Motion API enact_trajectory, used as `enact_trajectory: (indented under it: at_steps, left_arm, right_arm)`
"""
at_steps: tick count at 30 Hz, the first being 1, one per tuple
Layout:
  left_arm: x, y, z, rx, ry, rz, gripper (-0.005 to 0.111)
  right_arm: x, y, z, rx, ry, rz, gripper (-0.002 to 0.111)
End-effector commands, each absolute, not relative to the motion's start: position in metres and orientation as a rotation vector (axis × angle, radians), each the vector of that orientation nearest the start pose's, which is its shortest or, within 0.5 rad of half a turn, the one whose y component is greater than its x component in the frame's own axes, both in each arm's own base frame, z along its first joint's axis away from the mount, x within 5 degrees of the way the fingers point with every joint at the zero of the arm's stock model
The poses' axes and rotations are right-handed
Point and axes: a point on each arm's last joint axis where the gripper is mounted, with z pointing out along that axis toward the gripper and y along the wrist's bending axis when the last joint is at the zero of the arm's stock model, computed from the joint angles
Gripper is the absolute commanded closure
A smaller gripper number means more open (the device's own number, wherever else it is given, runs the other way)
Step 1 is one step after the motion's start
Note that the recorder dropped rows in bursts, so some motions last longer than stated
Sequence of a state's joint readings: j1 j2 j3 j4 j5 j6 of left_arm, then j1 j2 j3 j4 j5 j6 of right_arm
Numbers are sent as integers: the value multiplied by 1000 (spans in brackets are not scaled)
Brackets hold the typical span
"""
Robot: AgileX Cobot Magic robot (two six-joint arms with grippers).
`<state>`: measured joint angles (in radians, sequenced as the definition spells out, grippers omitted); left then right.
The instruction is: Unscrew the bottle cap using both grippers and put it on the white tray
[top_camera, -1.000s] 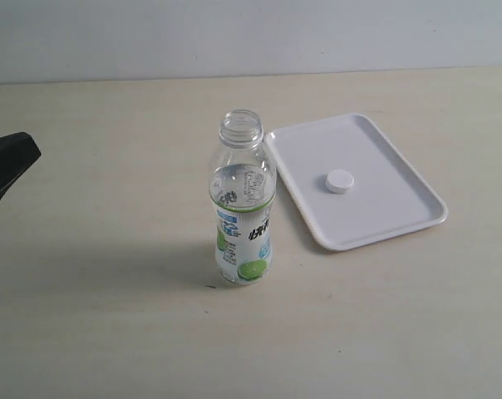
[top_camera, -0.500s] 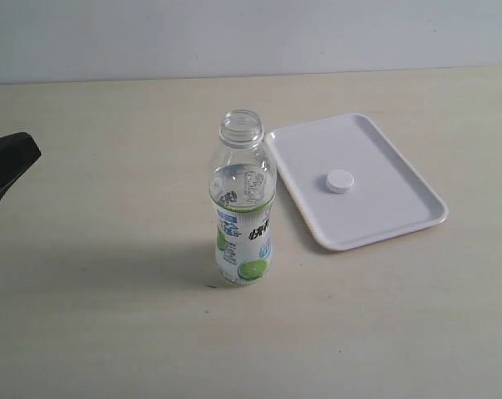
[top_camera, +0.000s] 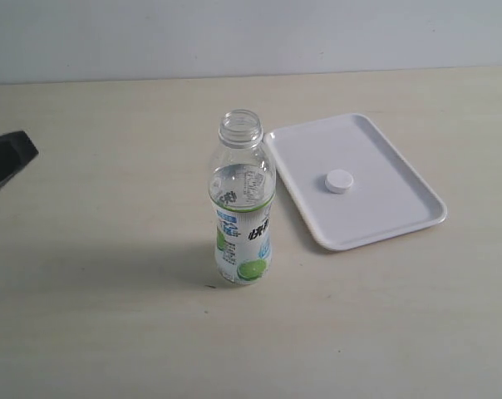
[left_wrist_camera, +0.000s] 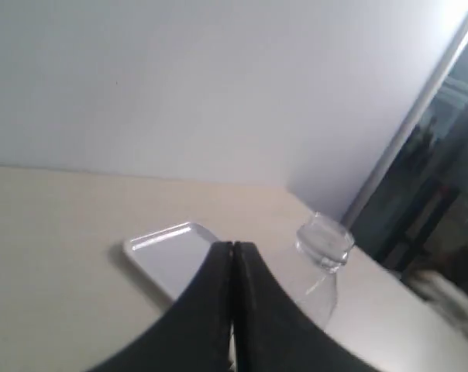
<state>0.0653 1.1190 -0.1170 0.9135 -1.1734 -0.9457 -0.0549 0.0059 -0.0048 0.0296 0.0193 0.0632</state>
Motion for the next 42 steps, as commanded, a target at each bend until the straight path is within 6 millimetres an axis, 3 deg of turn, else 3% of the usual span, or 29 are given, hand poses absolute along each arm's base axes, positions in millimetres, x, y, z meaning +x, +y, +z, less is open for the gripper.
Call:
enact_trajectory:
  at_steps: [1, 10, 18, 33, 39, 42]
  left_arm:
    - [135, -46, 235, -15, 1529, -969, 107]
    - [94, -13, 238, -392, 1550, -625, 107]
    - [63, -12, 220, -380, 1420, -639, 107]
    - [57, -14, 223, -368, 1376, -708, 107]
    - [53, -20, 231, -306, 1303, -804, 107]
    - [50, -20, 233, -267, 1277, -771, 107]
  right_arm:
    - [56, -3, 212, 104, 1493, 17, 108]
    - [56, -3, 212, 104, 1493, 16, 108]
    - [56, -3, 212, 105, 1493, 18, 108]
    - [56, -3, 212, 105, 1493, 18, 108]
    - [56, -3, 212, 104, 1493, 16, 108]
    - [56, -3, 212, 104, 1493, 16, 108]
